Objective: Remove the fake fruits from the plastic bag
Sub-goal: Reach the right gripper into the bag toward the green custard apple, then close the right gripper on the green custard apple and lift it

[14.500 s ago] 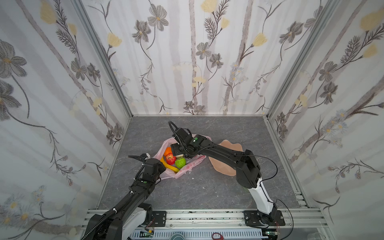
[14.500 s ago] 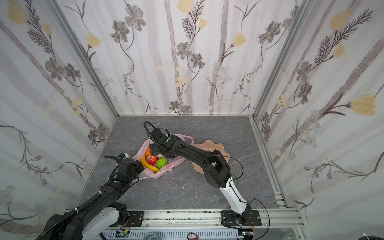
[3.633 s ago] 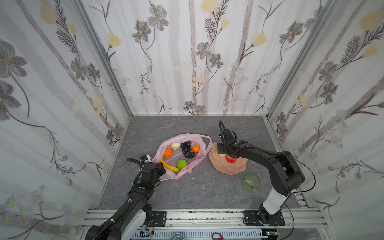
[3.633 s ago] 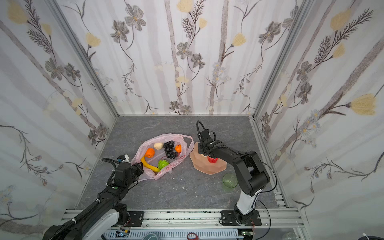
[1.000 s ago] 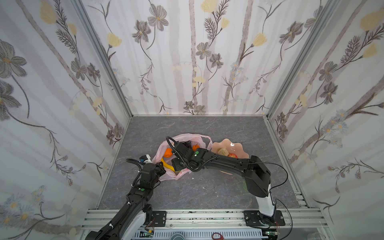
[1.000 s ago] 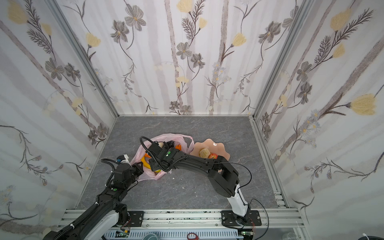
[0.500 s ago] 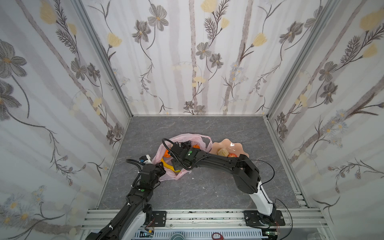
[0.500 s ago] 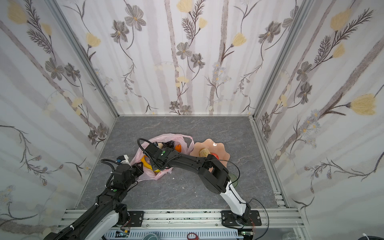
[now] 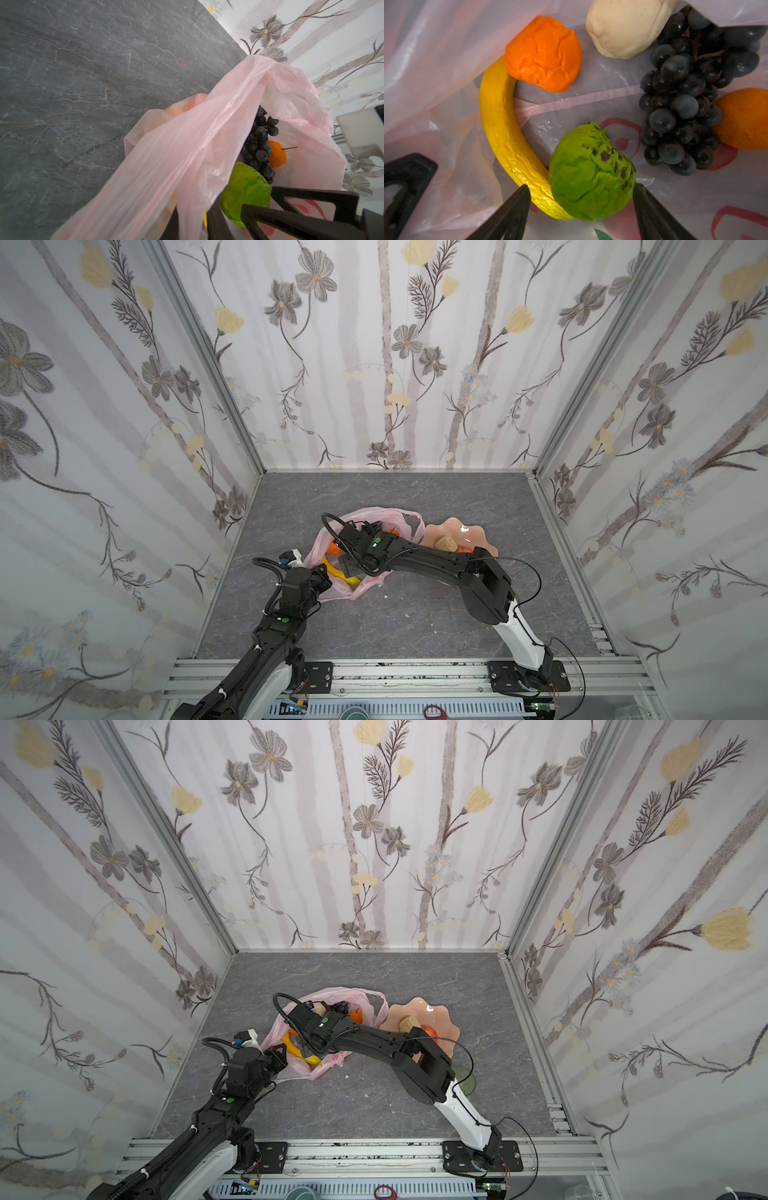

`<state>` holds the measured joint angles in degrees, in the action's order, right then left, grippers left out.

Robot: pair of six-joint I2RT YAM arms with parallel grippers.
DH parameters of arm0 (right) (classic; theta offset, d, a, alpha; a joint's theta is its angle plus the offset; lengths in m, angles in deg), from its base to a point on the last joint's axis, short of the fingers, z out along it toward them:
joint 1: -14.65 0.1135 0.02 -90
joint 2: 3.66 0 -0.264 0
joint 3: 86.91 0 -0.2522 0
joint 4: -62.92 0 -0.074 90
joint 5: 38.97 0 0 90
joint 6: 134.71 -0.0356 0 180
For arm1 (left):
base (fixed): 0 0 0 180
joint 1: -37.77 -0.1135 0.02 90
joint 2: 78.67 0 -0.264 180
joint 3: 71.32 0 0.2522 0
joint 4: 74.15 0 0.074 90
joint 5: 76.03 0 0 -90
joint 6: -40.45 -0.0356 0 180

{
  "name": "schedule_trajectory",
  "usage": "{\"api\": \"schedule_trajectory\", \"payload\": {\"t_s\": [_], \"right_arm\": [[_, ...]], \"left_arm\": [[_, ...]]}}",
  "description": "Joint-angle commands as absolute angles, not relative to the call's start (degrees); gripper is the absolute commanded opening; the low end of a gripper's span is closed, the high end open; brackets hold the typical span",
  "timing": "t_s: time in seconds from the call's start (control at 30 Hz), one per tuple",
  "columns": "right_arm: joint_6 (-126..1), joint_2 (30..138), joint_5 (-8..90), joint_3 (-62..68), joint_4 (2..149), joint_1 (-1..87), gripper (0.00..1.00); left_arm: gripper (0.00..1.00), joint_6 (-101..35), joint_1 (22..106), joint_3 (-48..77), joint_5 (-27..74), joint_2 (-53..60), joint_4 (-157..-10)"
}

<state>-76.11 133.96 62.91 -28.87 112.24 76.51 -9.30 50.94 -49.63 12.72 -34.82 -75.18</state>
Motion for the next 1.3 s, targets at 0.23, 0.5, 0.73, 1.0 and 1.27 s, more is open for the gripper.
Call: {"api": "schedule_trajectory", "payload": {"t_s": [0.23, 0.5, 0.73, 1.0, 1.27], "right_arm": [[-76.24, 136.70, 63.28, -29.73, 110.87, 77.17, 0.85], [-76.75, 139.39, 63.76, -31.55, 111.00, 77.02, 0.88], [-76.95, 140.47, 64.52, -33.06, 111.48, 76.61, 0.83], [-76.62, 138.23, 63.71, -32.57, 111.32, 76.23, 0.71], [-76.84, 136.61, 61.84, -32.43, 110.18, 75.30, 0.68]], "left_arm": [[0.18, -9.55, 50.89, -49.68, 13.01, -34.90, -73.50], [0.18, -9.56, 50.98, -49.61, 12.92, -34.82, -73.50], [0.18, -9.56, 50.99, -49.65, 12.92, -34.83, -73.53], [0.18, -9.46, 51.00, -49.58, 12.92, -34.70, -73.50], [0.18, -9.47, 50.98, -49.59, 12.91, -34.69, -73.50]]}}
